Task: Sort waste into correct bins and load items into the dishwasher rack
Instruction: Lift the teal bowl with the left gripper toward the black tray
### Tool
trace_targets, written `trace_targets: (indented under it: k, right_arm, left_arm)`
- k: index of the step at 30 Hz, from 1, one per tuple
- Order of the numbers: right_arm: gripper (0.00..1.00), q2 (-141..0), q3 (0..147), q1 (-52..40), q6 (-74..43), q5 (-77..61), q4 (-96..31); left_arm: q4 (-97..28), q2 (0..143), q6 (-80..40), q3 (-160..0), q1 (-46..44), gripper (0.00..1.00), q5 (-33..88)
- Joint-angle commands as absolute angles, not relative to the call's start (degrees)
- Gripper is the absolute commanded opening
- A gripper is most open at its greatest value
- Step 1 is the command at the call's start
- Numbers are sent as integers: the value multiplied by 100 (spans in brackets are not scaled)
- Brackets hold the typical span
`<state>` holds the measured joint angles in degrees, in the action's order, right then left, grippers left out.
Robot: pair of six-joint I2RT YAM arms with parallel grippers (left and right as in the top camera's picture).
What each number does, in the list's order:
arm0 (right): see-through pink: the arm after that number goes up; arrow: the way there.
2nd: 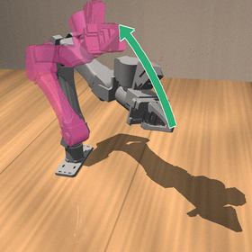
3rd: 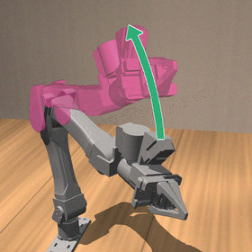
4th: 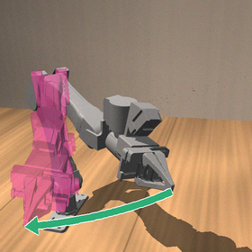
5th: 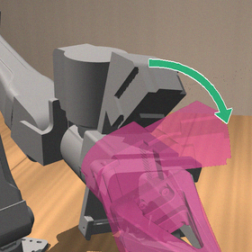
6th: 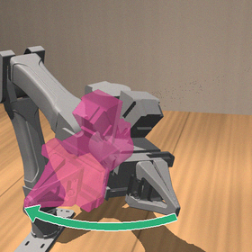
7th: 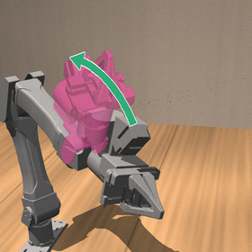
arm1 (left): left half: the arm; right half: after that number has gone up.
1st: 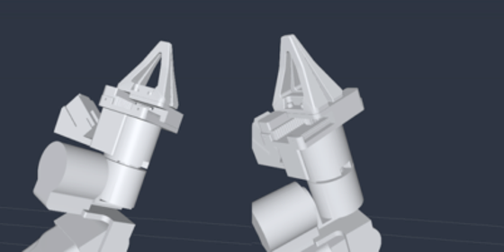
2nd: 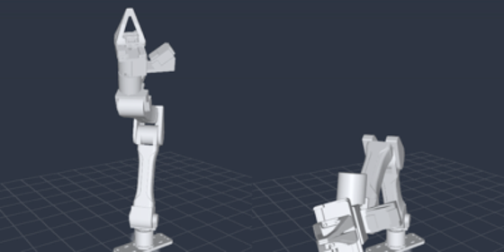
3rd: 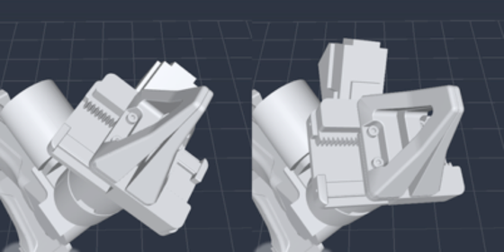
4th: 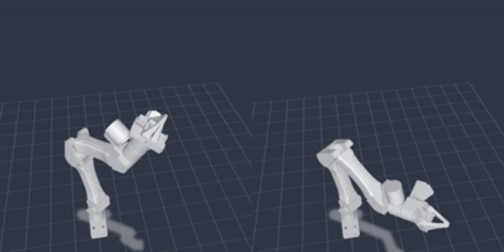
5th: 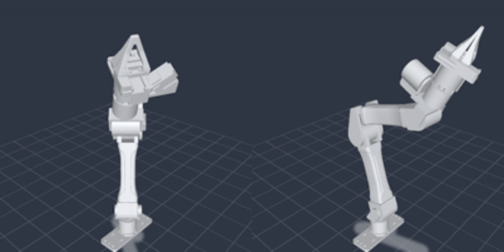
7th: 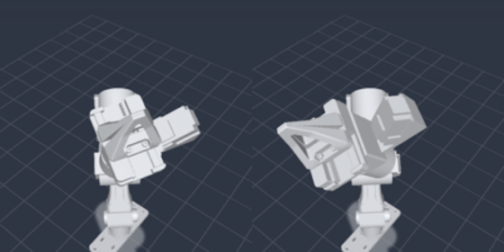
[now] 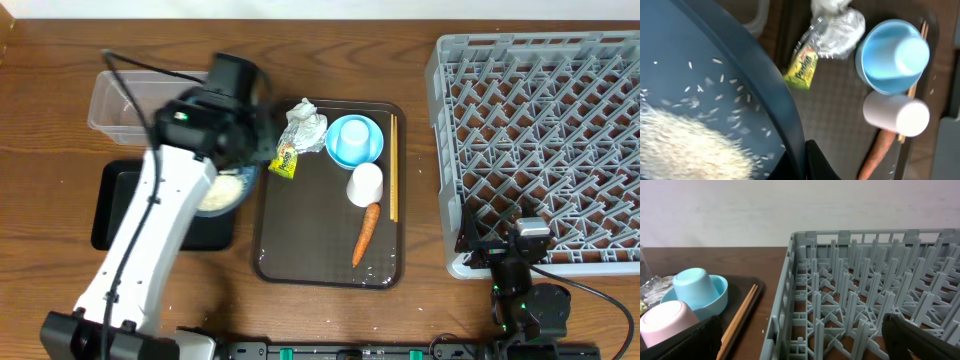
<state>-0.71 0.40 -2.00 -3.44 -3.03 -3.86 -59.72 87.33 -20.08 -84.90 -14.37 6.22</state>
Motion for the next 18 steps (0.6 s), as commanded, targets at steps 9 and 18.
trace_targets:
  k: [9,18]
  right_arm:
    - [99,-56,32,-215,-401,-305,-408]
    - [99,-56,32,-215,-401,-305,-408]
  left_arm:
    - [-5787,8691,-1500,-8621,-25,6,2438]
    - [-5658,8691,-1500,-8447,379,6,3479]
